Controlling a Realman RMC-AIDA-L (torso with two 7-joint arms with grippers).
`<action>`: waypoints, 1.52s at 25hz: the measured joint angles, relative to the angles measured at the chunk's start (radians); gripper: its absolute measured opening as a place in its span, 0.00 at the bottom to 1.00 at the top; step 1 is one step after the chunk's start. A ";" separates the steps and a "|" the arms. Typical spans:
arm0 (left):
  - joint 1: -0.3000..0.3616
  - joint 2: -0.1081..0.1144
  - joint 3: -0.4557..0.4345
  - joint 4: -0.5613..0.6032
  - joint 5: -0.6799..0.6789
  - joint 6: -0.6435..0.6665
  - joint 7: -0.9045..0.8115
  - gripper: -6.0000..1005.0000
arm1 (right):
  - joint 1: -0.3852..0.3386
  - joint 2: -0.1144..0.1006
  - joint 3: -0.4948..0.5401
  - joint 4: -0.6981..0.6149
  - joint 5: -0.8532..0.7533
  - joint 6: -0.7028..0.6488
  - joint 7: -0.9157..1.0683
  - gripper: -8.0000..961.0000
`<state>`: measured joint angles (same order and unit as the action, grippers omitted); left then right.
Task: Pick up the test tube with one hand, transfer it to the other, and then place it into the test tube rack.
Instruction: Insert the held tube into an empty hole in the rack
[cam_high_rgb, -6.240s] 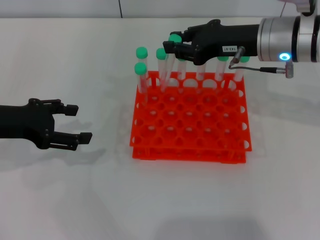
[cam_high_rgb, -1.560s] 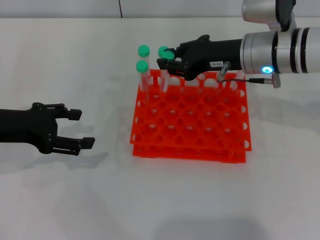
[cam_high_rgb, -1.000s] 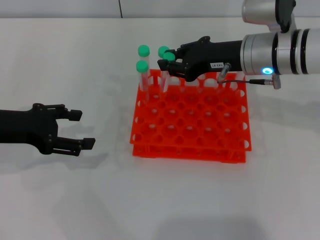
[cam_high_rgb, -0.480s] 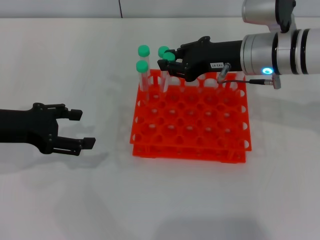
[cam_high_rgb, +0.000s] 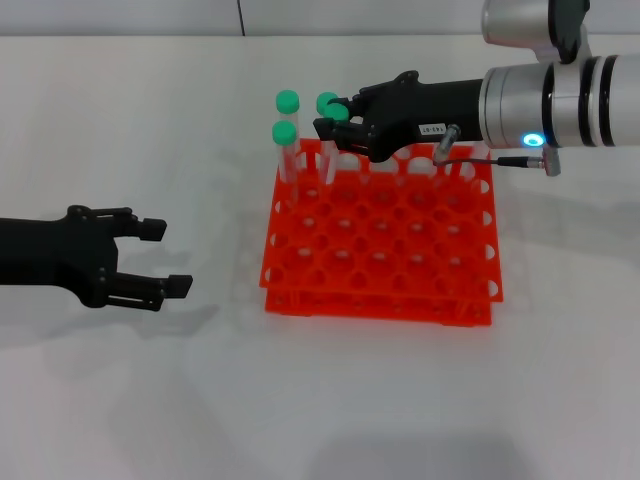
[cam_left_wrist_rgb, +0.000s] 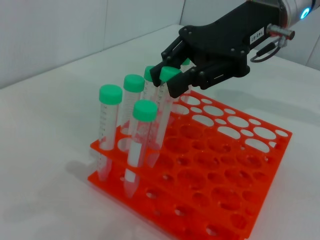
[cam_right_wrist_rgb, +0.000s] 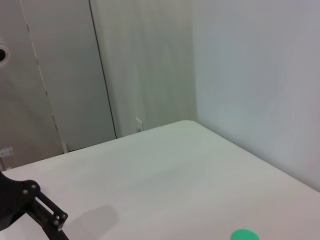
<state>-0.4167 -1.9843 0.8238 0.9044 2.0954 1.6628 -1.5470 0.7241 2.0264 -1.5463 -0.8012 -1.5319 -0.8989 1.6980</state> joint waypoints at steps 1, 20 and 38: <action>0.000 0.000 0.000 -0.001 0.000 0.000 0.001 0.88 | 0.000 0.000 0.000 0.000 0.000 0.000 0.000 0.28; 0.000 0.001 0.000 -0.002 0.010 -0.002 0.002 0.88 | 0.003 0.000 0.000 0.010 0.002 -0.005 -0.005 0.28; 0.000 0.001 0.000 -0.002 0.011 -0.002 0.002 0.88 | -0.002 0.000 0.000 -0.013 0.001 -0.008 -0.008 0.53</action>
<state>-0.4172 -1.9835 0.8235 0.9019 2.1063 1.6606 -1.5446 0.7222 2.0263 -1.5463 -0.8142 -1.5313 -0.9071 1.6905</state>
